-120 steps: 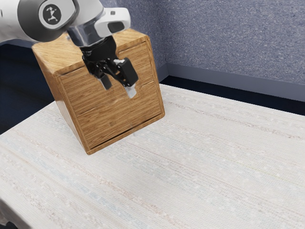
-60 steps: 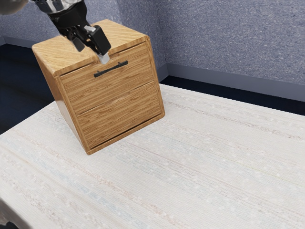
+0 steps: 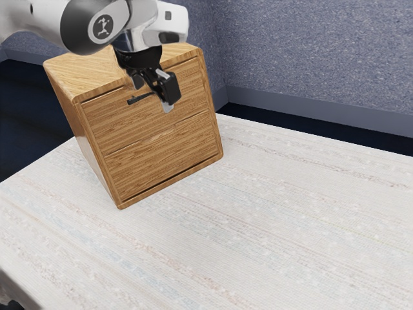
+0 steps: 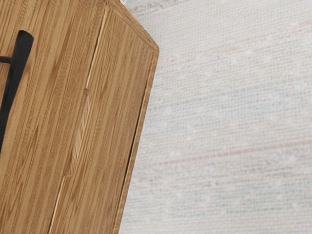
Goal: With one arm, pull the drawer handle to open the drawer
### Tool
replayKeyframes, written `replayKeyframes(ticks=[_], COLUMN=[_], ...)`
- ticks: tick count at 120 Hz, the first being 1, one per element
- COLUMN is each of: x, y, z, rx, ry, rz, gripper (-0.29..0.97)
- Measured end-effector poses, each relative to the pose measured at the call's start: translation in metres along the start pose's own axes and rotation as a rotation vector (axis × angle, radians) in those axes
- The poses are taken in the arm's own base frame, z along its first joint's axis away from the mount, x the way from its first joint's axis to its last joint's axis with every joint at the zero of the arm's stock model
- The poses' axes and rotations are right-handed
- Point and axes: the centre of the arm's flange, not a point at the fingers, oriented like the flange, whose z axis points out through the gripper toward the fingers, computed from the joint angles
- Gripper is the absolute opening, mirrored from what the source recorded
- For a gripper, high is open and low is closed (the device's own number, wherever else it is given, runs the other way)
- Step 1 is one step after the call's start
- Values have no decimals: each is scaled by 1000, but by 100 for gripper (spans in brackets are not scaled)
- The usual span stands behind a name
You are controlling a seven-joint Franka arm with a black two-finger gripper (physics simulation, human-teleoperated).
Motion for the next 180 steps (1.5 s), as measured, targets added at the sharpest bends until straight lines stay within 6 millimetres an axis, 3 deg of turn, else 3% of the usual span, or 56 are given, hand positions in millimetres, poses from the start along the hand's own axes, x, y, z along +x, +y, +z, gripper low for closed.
replayKeyframes(ticks=[20, 104, 129, 180], x=[11, 30, 38, 38], y=[22, 2, -5, -20], z=[-3, 35, 59, 63], rx=[17, 122, 129, 161], ry=[29, 25, 10, 23], rz=[54, 69, 67, 58], gripper=[66, 66, 66, 66])
